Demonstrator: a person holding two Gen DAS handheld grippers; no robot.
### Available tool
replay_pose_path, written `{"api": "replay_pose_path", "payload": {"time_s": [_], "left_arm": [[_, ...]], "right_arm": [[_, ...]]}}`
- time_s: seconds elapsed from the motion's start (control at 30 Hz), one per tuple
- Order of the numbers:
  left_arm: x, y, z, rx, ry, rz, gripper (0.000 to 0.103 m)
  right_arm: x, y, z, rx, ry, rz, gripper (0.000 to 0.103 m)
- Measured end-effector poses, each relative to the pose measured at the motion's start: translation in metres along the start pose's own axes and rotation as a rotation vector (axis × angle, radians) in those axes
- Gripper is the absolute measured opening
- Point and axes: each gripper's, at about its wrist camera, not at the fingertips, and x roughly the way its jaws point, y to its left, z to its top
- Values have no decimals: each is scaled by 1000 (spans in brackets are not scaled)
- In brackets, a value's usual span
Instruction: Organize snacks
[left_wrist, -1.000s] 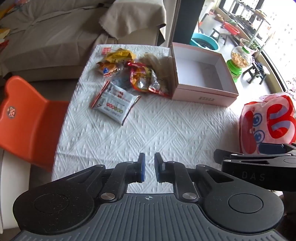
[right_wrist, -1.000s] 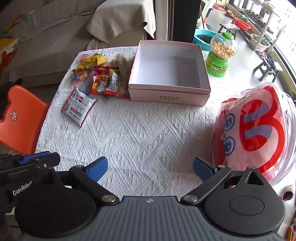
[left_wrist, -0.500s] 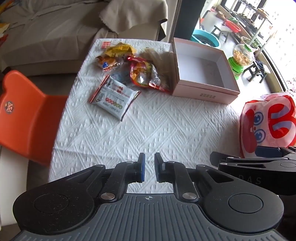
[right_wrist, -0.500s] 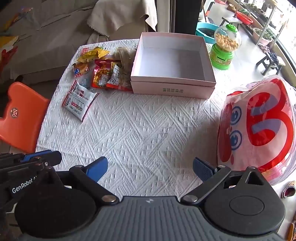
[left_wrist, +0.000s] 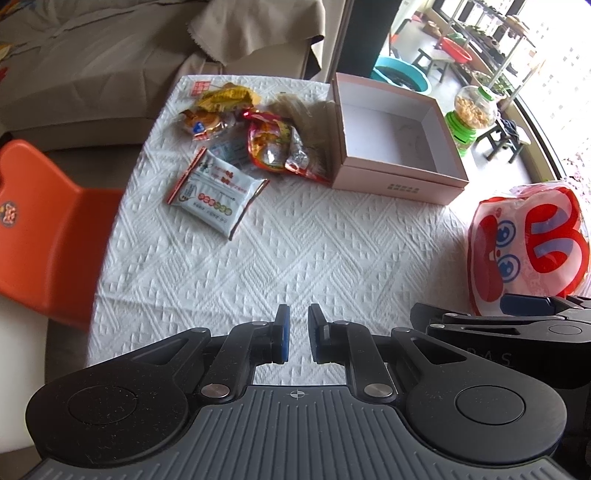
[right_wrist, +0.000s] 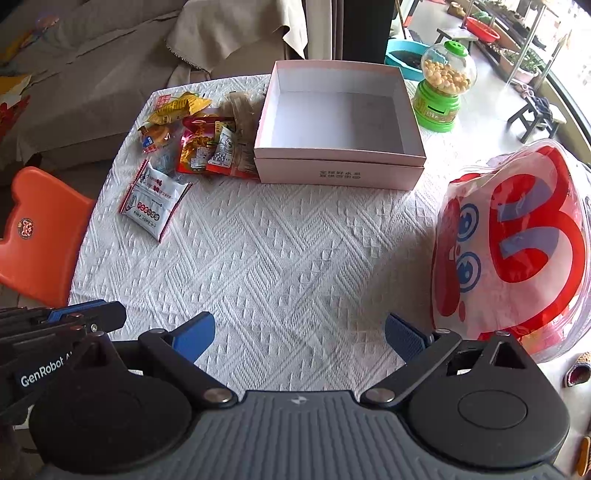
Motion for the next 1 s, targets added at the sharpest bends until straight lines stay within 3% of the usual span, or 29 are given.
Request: {"api": "replay_pose_path", "payload": {"time_s": [1.0], "left_arm": [[4,-4,-9,-14,24,-7,15]], "right_arm": [[-1,-1,-9,-6,4,-3,99]]}}
